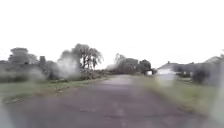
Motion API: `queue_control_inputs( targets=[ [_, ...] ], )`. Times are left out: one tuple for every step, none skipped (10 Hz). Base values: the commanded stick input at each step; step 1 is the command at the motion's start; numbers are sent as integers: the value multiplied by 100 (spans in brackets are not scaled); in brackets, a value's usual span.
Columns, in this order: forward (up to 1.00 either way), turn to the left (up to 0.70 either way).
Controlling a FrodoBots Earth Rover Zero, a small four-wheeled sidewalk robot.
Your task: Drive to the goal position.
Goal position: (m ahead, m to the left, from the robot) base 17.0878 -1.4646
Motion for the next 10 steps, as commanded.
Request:
queue_control_inputs(
  targets=[
    [85, 0],
    [85, 0],
    [85, 0],
    [85, 0],
    [85, 0],
    [85, 0],
    [85, 0],
    [85, 0],
    [85, 0],
    [85, 0]
  ],
)
